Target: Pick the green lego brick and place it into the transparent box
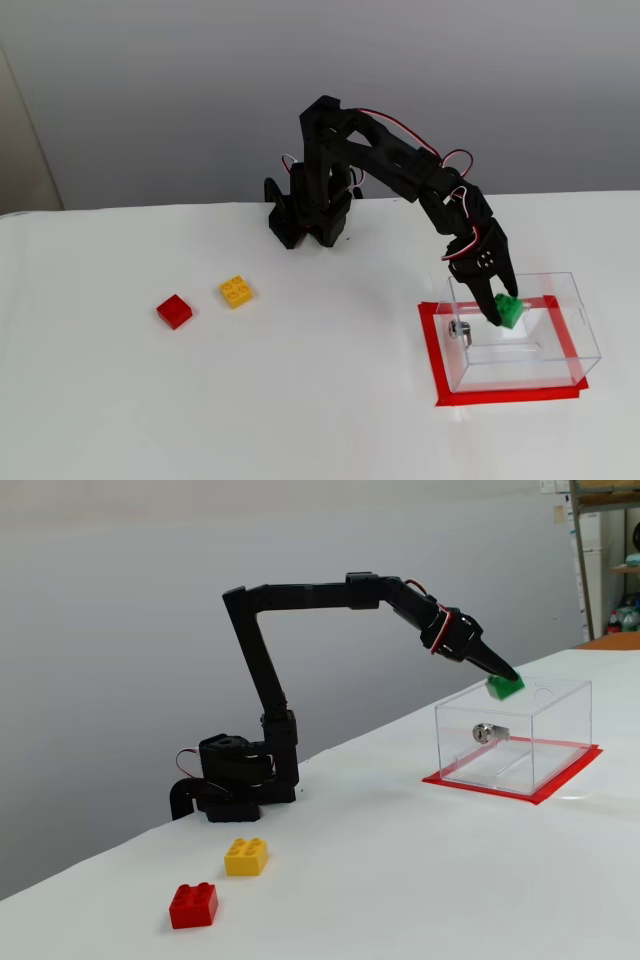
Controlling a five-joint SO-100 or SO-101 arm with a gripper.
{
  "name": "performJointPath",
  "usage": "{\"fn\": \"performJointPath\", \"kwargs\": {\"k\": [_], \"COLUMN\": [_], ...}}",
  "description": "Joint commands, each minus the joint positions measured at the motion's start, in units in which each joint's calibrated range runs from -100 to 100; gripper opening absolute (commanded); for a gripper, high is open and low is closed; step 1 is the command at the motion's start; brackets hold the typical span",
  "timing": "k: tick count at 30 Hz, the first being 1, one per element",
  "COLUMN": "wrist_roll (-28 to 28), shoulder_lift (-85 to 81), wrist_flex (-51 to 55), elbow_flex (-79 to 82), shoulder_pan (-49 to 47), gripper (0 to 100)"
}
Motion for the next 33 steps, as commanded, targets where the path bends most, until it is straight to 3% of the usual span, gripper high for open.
{"fn": "performJointPath", "kwargs": {"k": [1, 16, 18, 24, 33], "wrist_roll": [-0.2, 0.1, 0.2, 0.2, 0.2], "shoulder_lift": [-0.3, -0.7, -0.7, -1.3, -6.5], "wrist_flex": [-0.6, -0.6, -0.6, -0.6, 0.1], "elbow_flex": [-2.3, -2.2, -2.2, -2.2, 0.1], "shoulder_pan": [-0.7, -0.6, -0.6, -0.2, 2.3], "gripper": [35, 34, 29, 3, 2]}}
